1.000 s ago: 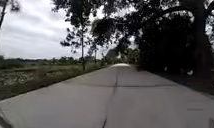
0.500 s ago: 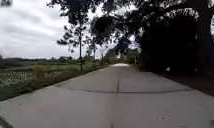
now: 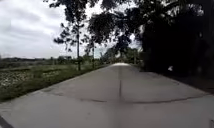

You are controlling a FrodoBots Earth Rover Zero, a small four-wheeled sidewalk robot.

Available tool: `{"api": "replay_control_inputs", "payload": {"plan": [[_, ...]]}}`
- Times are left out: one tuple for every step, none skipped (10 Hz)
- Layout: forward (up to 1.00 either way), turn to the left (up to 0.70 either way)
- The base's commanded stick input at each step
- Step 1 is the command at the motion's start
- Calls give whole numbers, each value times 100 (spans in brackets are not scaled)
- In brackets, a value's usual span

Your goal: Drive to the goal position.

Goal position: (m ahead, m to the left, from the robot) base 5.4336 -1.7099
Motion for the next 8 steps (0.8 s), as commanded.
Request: {"api": "replay_control_inputs", "payload": {"plan": [[85, 0], [85, 0], [85, 0], [85, 0], [85, 0], [85, 0], [85, 0], [85, 0]]}}
